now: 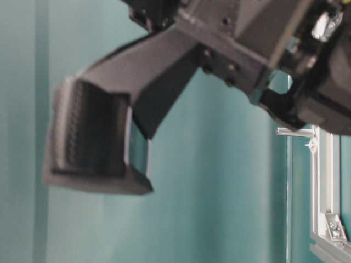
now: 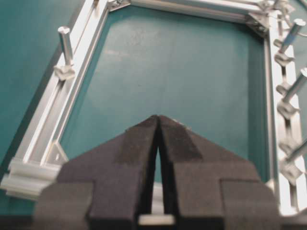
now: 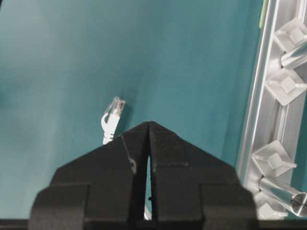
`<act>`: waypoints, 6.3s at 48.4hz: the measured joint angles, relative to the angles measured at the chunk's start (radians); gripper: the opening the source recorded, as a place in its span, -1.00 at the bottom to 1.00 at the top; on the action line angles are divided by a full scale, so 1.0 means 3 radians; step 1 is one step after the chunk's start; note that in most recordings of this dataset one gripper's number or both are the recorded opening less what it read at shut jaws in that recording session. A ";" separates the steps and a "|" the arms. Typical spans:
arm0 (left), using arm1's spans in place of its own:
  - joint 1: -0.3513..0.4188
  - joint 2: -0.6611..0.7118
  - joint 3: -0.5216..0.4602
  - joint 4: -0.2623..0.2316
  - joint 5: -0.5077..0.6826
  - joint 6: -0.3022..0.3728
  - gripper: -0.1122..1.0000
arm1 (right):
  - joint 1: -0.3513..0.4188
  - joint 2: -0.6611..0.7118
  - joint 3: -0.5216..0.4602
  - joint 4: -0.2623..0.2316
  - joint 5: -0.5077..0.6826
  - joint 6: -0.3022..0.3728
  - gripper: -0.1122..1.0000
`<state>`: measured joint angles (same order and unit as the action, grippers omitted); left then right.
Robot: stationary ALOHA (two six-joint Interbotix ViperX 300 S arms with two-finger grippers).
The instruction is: Move the cable alternately left and right between 8 closely spaced pins so it hooks onto each one.
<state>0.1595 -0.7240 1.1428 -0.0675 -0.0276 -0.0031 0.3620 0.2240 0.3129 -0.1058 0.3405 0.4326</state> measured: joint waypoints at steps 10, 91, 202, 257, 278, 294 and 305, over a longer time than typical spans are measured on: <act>0.0000 -0.0793 0.0337 0.0000 0.0399 -0.0072 -0.79 | 0.0000 0.0097 -0.0128 0.0000 0.0102 0.0266 -0.79; 0.0220 -0.2275 0.0864 0.0056 0.0920 -0.0230 -0.32 | 0.0184 0.0690 -0.0557 0.0087 0.0455 0.0731 -0.23; 0.0220 -0.2275 0.0864 0.0056 0.0926 -0.0230 -0.31 | 0.0465 -0.1135 0.1043 -0.0665 0.1687 0.4888 -0.56; 0.0220 -0.2275 0.0864 0.0056 0.0926 -0.0230 -0.31 | -0.0010 -0.1038 0.1043 -0.0660 0.1401 0.5118 -0.56; 0.0220 -0.2275 0.0864 0.0056 0.0926 -0.0230 -0.31 | -0.0010 -0.1007 0.1038 -0.0660 0.1381 0.5118 -0.56; 0.0220 -0.2275 0.0864 0.0056 0.0926 -0.0230 -0.31 | -0.0010 -0.1007 0.1043 -0.0660 0.1375 0.5123 -0.56; 0.0220 -0.2275 0.0864 0.0056 0.0920 -0.0230 -0.31 | -0.0015 -0.1007 0.1043 -0.0660 0.1386 0.5123 -0.56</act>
<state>0.2255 -1.4067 1.4021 -0.0506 0.2485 -0.0721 0.3574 -0.0782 0.6259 -0.3037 0.7563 1.9696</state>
